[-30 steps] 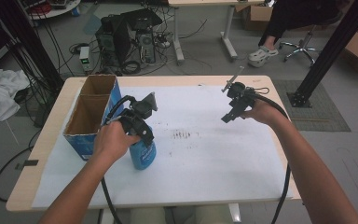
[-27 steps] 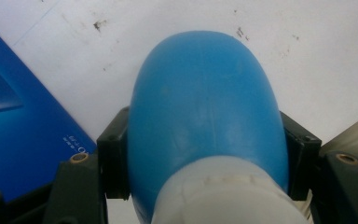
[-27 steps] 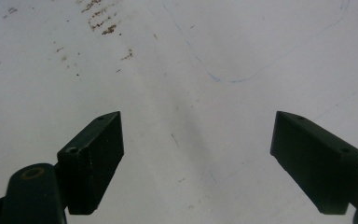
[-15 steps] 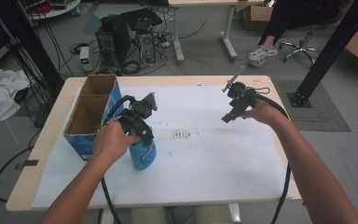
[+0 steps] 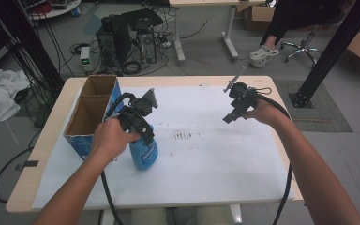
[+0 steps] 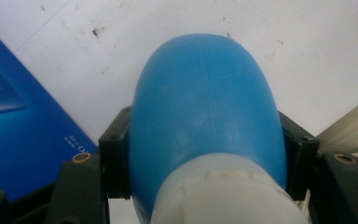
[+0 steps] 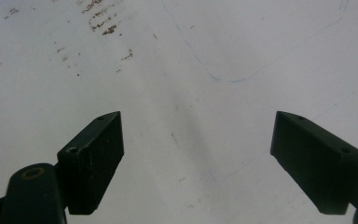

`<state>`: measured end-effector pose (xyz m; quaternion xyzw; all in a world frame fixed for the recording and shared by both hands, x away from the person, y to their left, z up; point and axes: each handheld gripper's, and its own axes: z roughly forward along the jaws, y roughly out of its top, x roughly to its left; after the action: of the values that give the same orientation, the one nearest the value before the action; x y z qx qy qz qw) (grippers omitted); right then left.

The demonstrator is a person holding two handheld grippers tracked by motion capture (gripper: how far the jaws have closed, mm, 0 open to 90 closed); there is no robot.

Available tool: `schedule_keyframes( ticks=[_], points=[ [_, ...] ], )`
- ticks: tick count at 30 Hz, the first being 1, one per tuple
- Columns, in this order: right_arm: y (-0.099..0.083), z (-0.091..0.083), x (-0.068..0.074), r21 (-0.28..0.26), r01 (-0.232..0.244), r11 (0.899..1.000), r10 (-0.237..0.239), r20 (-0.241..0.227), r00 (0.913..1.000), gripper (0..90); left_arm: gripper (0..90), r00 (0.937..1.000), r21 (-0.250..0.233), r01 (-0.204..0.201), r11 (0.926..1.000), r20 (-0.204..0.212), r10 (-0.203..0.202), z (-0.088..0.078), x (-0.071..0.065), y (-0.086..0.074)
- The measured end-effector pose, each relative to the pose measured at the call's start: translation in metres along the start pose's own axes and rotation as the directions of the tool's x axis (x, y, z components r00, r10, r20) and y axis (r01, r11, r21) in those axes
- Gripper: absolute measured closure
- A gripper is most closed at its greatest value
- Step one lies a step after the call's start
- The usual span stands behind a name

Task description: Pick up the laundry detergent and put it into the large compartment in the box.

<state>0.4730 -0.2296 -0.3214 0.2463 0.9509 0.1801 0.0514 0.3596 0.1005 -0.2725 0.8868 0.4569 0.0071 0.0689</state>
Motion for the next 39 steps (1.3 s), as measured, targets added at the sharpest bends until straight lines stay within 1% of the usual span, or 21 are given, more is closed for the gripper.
schedule_keyframes(
  ticks=[3, 4, 5, 7, 8, 11, 12, 13, 14, 15, 19, 24, 29, 30, 31, 32, 35, 36, 37, 38, 39],
  points=[
    [-0.001, -0.001, 0.0, -0.001, -0.002, 1.0, 0.002, -0.001, 1.0, 17.1, 37.5, 0.9998, -0.006, 0.015, 0.9999, -0.012, -0.015, -0.014, 0.0, -0.001],
    [-0.001, -0.001, 0.0, -0.001, -0.002, 1.0, 0.002, -0.001, 1.0, 17.1, 37.5, 0.9998, -0.006, 0.015, 0.9999, -0.012, -0.015, -0.014, 0.0, -0.001],
    [-0.001, -0.002, 0.0, -0.002, -0.001, 1.0, 0.001, 0.0, 1.0, 17.1, 37.5, 0.9997, -0.007, 0.019, 0.9998, -0.016, -0.019, -0.019, 0.0, -0.001],
    [-0.001, -0.002, 0.001, -0.003, -0.001, 1.0, 0.001, 0.0, 1.0, 17.1, 37.6, 0.9989, -0.009, 0.031, 0.9995, -0.035, -0.031, -0.036, 0.001, 0.0],
    [-0.001, -0.002, 0.001, -0.003, -0.001, 1.0, 0.001, 0.0, 1.0, 17.1, 37.6, 0.9989, -0.009, 0.031, 0.9995, -0.035, -0.031, -0.036, 0.001, 0.0],
    [-0.001, -0.003, 0.002, -0.002, -0.001, 1.0, 0.001, 0.001, 1.0, 17.1, 37.6, 0.9971, -0.02, 0.06, 0.998, -0.046, -0.061, -0.06, 0.001, 0.003],
    [-0.002, -0.003, 0.002, -0.006, 0.002, 1.0, -0.002, 0.002, 1.0, 17.2, 37.6, 0.9971, -0.02, 0.06, 0.998, -0.046, -0.061, -0.06, 0.001, 0.003],
    [-0.002, -0.003, 0.002, -0.006, 0.002, 1.0, -0.002, 0.001, 1.0, 17.2, 37.6, 0.9965, -0.024, 0.066, 0.9975, -0.05, -0.067, -0.071, 0.001, 0.004],
    [-0.001, -0.004, 0.002, -0.005, 0.002, 1.0, -0.002, 0.002, 1.0, 17.2, 37.6, 0.9965, -0.024, 0.066, 0.9975, -0.05, -0.067, -0.071, 0.001, 0.004],
    [-0.001, -0.004, 0.002, -0.005, 0.0, 1.0, 0.0, 0.002, 1.0, 17.2, 37.6, 0.9959, -0.032, 0.072, 0.9969, -0.052, -0.074, -0.084, 0.002, 0.006],
    [-0.001, -0.003, 0.003, -0.006, 0.006, 1.0, -0.006, 0.002, 1.0, 17.1, 37.6, 0.9943, -0.045, 0.093, 0.9946, -0.048, -0.095, -0.103, 0.004, 0.008],
    [0.0, -0.004, 0.004, -0.011, 0.009, 1.0, -0.009, -0.001, 1.0, 17.1, 37.6, 0.9913, -0.056, 0.123, 0.9908, -0.041, -0.125, -0.121, 0.009, 0.011],
    [0.0, -0.004, 0.004, -0.009, 0.008, 1.0, -0.008, 0.0, 1.0, 17.1, 37.6, 0.9855, -0.069, 0.161, 0.9845, -0.043, -0.164, -0.136, 0.015, 0.013],
    [0.001, -0.004, 0.004, -0.013, 0.008, 1.0, -0.008, -0.001, 1.0, 17.1, 37.6, 0.9855, -0.069, 0.161, 0.9845, -0.043, -0.164, -0.136, 0.015, 0.013],
    [0.001, -0.004, 0.004, -0.014, 0.009, 1.0, -0.009, -0.001, 1.0, 17.1, 37.6, 0.9844, -0.071, 0.166, 0.9836, -0.048, -0.17, -0.14, 0.017, 0.014],
    [0.001, -0.003, 0.004, -0.013, 0.011, 1.0, -0.011, -0.002, 0.9999, 17.1, 37.6, 0.9817, -0.07, 0.181, 0.981, -0.048, -0.185, -0.145, 0.019, 0.015],
    [0.001, -0.004, 0.004, -0.021, 0.01, 1.0, -0.01, -0.003, 0.9999, 17.1, 37.6, 0.9763, -0.074, 0.21, 0.9748, -0.036, -0.213, -0.152, 0.025, 0.015],
    [0.001, -0.004, 0.004, -0.02, 0.01, 1.0, -0.01, -0.002, 1.0, 17.1, 37.7, 0.9763, -0.074, 0.21, 0.9748, -0.036, -0.213, -0.152, 0.025, 0.015],
    [0.001, -0.004, 0.003, -0.02, 0.007, 1.0, -0.007, -0.002, 1.0, 17.1, 37.6, 0.9722, -0.077, 0.228, 0.9705, -0.036, -0.231, -0.155, 0.028, 0.015],
    [0.001, -0.004, 0.003, -0.02, 0.007, 1.0, -0.007, -0.002, 1.0, 17.1, 37.6, 0.9722, -0.077, 0.228, 0.9705, -0.036, -0.231, -0.155, 0.028, 0.015],
    [0.0, -0.004, 0.003, -0.018, 0.004, 1.0, -0.004, 0.0, 1.0, 16.9, 37.6, 0.9685, -0.076, 0.242, 0.9672, -0.04, -0.246, -0.157, 0.03, 0.016]
  ],
)
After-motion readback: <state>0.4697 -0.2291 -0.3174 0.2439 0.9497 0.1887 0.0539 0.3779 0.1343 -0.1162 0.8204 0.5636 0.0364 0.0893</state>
